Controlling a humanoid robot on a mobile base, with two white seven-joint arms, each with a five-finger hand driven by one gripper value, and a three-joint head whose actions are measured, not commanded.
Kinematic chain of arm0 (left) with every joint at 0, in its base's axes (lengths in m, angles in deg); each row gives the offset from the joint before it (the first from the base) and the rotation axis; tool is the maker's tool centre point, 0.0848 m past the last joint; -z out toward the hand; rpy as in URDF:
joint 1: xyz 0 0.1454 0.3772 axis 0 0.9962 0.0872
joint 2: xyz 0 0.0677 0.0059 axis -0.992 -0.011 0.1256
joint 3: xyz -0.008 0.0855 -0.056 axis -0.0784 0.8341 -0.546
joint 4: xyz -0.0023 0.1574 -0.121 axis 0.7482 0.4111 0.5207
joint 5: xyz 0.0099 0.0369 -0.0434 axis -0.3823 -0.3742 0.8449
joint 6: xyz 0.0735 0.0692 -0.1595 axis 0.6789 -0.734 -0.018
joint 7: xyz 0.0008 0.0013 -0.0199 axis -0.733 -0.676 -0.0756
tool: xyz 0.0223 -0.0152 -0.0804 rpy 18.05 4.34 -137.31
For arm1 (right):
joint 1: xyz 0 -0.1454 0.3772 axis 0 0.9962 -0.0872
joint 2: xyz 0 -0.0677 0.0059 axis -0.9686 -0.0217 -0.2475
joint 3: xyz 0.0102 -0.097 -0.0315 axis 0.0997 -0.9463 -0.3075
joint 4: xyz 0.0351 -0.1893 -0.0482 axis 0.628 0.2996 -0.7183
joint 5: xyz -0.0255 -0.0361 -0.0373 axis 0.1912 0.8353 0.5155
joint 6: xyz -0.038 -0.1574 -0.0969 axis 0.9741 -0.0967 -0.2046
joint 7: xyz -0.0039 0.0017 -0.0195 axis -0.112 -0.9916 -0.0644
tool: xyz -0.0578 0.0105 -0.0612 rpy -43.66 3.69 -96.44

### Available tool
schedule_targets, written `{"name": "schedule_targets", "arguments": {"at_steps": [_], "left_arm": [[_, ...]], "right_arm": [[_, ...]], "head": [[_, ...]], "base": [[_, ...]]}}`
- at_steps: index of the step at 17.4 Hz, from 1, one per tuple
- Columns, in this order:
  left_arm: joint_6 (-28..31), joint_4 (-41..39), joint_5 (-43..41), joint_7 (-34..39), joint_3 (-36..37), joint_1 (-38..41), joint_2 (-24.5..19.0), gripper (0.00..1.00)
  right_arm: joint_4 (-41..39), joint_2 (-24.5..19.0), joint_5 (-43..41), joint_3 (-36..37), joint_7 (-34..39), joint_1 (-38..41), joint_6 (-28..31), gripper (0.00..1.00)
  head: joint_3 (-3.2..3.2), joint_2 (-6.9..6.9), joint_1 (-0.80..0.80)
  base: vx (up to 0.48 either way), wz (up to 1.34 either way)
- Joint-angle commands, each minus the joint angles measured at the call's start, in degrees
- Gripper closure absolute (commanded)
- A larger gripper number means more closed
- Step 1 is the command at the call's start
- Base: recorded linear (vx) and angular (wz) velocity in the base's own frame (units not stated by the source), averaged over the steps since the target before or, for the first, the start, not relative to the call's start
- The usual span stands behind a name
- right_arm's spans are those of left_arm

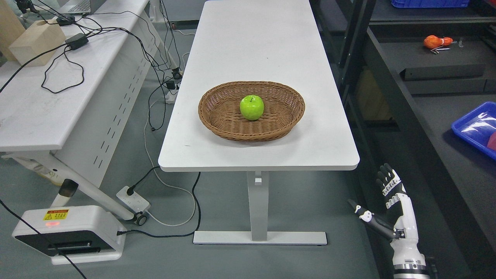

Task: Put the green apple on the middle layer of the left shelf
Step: 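Drive toward the table with the wicker basket, right hand lowered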

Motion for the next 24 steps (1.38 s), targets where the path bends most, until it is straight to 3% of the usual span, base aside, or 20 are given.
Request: {"name": "schedule_targets", "arguments": {"at_steps": [1,10,16,19,24], "left_arm": [[0.05,-0.01,0.0,0.06,0.01,0.0,-1.0,0.0],[-0.04,-0.01,0.0,-0.02,0.01,0.0,-1.0,0.0],[-0.04,-0.01,0.0,0.06,0.01,0.0,-1.0,0.0],[0.05,-0.01,0.0,-0.02,0.01,0.09,-1.0,0.0],[-0.04,-0.01,0.09,-0.02,0.01,0.0,-1.0,0.0]], "right_arm": [[-0.02,1.0,-0.74,-1.65,0.7,0.66,-2.52,0.0],[0.07,1.0,-0.13,-1.65,0.52,0.66,-3.76,0.0],[-0.89,2.11,29.89,4.58,-1.75,-1.8,-5.52,0.04],[-1.25,5.35,31.6,7.22,-2.55,-1.71,-7.8,0.03],[-1.25,5.8,31.51,9.07,-2.29,-1.63,-11.49,0.0]], "head": [[0.0,0.0,0.0],[0.0,0.0,0.0],[0.0,0.0,0.0],[0.0,0.0,0.0],[0.0,0.0,0.0]], "base": [[0.0,0.0],[0.0,0.0],[0.018,0.0],[0.07,0.03],[0.107,0.06]]}}
